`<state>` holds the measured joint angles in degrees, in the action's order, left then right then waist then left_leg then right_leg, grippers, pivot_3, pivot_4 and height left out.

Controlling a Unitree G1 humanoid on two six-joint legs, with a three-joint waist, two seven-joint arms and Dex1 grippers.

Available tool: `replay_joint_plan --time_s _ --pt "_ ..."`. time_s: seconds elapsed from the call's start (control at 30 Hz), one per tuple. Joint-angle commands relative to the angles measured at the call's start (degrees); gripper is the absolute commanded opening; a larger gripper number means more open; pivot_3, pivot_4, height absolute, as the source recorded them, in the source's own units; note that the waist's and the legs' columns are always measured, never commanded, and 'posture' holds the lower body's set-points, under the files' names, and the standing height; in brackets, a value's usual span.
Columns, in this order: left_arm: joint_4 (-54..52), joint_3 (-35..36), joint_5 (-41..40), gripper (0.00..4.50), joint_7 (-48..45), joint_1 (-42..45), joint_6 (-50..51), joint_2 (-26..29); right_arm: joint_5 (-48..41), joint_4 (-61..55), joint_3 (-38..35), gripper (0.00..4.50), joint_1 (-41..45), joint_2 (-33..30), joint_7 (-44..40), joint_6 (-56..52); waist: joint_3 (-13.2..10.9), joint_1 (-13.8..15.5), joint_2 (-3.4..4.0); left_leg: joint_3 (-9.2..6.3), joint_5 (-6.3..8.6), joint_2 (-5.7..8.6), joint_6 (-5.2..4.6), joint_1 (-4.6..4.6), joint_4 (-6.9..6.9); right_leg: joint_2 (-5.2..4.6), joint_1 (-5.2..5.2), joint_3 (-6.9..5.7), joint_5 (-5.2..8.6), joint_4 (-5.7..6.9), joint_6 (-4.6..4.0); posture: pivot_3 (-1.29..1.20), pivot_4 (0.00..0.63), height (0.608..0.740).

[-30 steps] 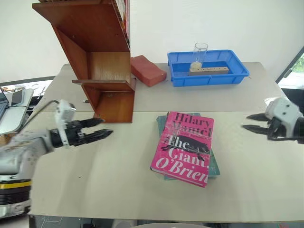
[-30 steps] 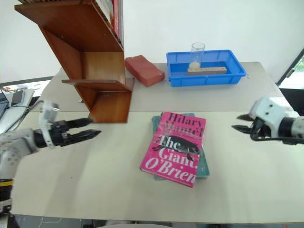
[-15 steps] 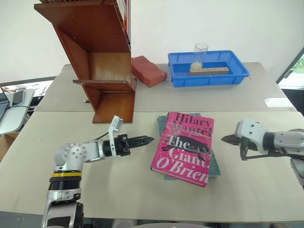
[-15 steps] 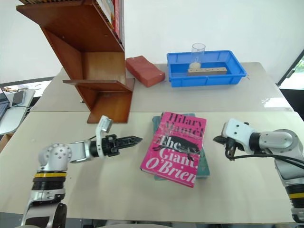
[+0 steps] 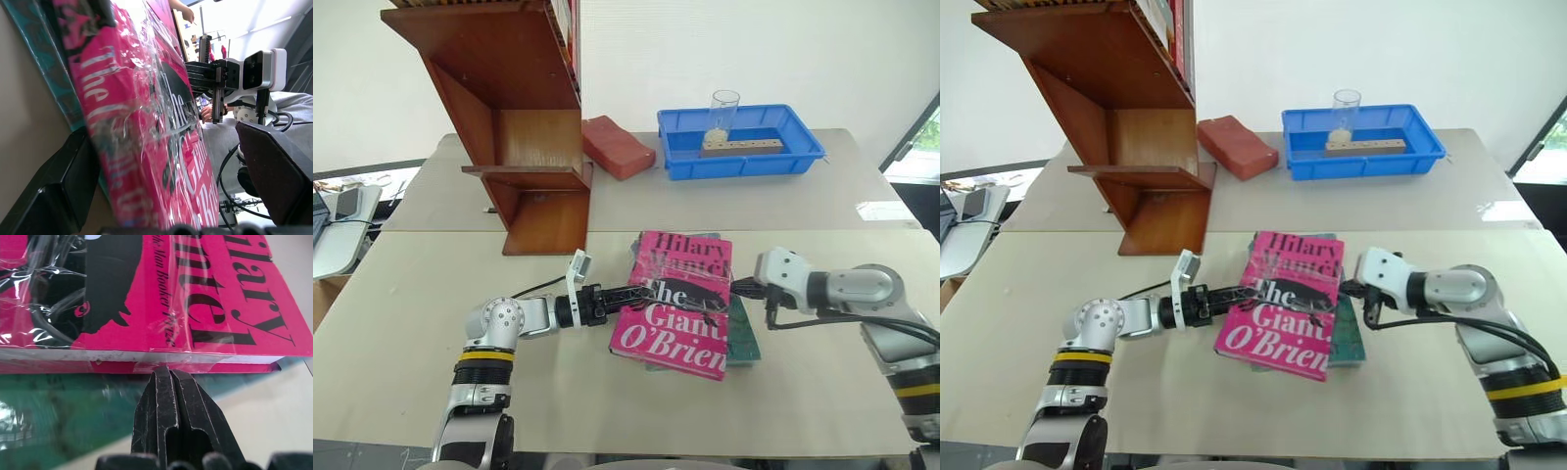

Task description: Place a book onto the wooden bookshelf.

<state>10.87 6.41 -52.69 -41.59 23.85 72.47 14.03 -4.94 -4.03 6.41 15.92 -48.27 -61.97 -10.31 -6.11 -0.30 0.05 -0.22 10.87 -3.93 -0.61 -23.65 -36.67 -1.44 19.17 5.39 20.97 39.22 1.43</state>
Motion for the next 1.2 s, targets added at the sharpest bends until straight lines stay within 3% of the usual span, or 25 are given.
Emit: replay_joint_plan --time_s 0.03,0.23,0.33,0.4,0.47,0.57,0.83,0.9,1.03,1.1,1.2 --pt "-1.70 1.41 -0.74 4.50 0.77 -0.42 -0.91 -1.26 -0.42 -2.72 0.96 0.04 1.92 1.35 0.06 -0.68 0.00 0.06 0.00 0.00 0.00 0.01 0.00 -0.01 0.00 -0.01 -0.02 0.00 -0.01 -0.02 0.02 0.00 0.150 0.649" --pt "-5.00 3.89 -2.57 4.50 2.98 -1.71 -0.44 -2.63 -0.71 -2.86 2.06 0.04 3.43 2.83 -0.66 -0.98 0.00 0.06 0.00 -0.02 0.00 0.02 0.01 -0.03 0.00 -0.01 -0.01 0.01 -0.03 -0.04 0.06 0.00 0.150 0.649" --pt "-6.29 4.74 -3.14 3.66 4.04 -2.43 -0.46 -3.18 -0.79 -2.47 2.15 0.00 4.09 2.96 -1.25 -0.92 0.00 0.08 0.00 -0.02 0.00 0.03 0.01 -0.05 -0.01 -0.01 -0.01 0.01 -0.06 -0.07 0.04 0.00 0.150 0.649" --pt "-6.97 5.26 -3.52 2.83 4.55 -2.78 -0.50 -3.44 -0.71 -2.19 2.15 0.00 4.41 2.99 -1.47 -0.80 -0.01 0.07 -0.01 -0.02 0.00 0.02 0.01 -0.04 0.00 -0.01 -0.01 0.01 -0.06 -0.07 0.04 0.00 0.150 0.649" --pt "-7.61 5.73 -3.88 1.72 4.90 -3.07 -0.32 -3.53 -0.66 -2.00 2.08 0.00 4.64 2.99 -1.63 -0.72 -0.01 0.08 -0.01 -0.03 0.00 0.02 0.01 -0.04 0.00 -0.01 -0.01 0.01 -0.06 -0.07 0.04 0.00 0.150 0.649" --pt "-10.91 7.64 -5.88 0.68 5.43 -4.00 0.74 -2.20 -0.89 -1.95 0.78 0.00 4.59 1.75 -2.09 -0.70 -0.01 0.01 -0.02 -0.03 0.00 0.02 0.01 -0.06 0.00 -0.01 -0.01 0.01 -0.06 -0.09 0.04 0.00 0.150 0.649" --pt "-17.24 11.30 -10.27 0.60 6.79 -5.81 1.62 1.98 -2.38 -2.87 -2.78 0.00 2.81 -1.43 -1.47 -1.49 -0.02 0.03 -0.03 -0.04 0.00 0.02 0.01 -0.05 0.04 -0.02 -0.01 0.00 -0.06 -0.14 0.03 0.00 0.150 0.649" --pt "-23.48 10.16 -8.72 0.60 4.84 -5.17 -1.62 6.07 -2.98 -3.45 -5.06 0.00 2.09 -2.81 -1.27 -1.82 -0.08 0.11 -0.11 -0.05 0.00 0.02 0.02 -0.08 0.04 -0.02 0.00 -0.01 -0.06 -0.14 0.03 0.00 0.150 0.649" --pt "-33.70 6.36 -0.49 0.60 0.93 1.11 -13.68 14.48 -6.55 -5.16 -10.80 0.00 2.09 -6.05 -1.79 -5.26 -0.32 0.50 -0.05 -0.05 -0.07 0.04 0.16 -0.09 0.07 -0.02 0.01 0.00 -0.14 -0.16 -0.09 0.00 0.150 0.649" --pt "-36.81 1.76 8.84 0.60 -2.83 4.79 -23.52 20.42 -9.54 -6.38 -13.52 0.00 2.53 -7.63 -2.66 -7.88 -0.33 0.81 -0.06 -0.04 -0.10 0.05 0.21 -0.08 0.10 -0.02 -0.03 0.02 -0.16 -0.23 -0.07 0.00 0.150 0.649" --pt "-36.50 -2.10 20.03 0.60 -3.98 10.43 -36.25 25.04 -13.18 -8.20 -16.36 0.00 3.56 -9.16 -3.16 -10.97 -0.31 0.84 0.00 0.04 -0.08 0.07 0.25 0.00 0.25 -0.05 -0.13 0.09 -0.17 -0.44 -0.08 0.00 0.150 0.649"
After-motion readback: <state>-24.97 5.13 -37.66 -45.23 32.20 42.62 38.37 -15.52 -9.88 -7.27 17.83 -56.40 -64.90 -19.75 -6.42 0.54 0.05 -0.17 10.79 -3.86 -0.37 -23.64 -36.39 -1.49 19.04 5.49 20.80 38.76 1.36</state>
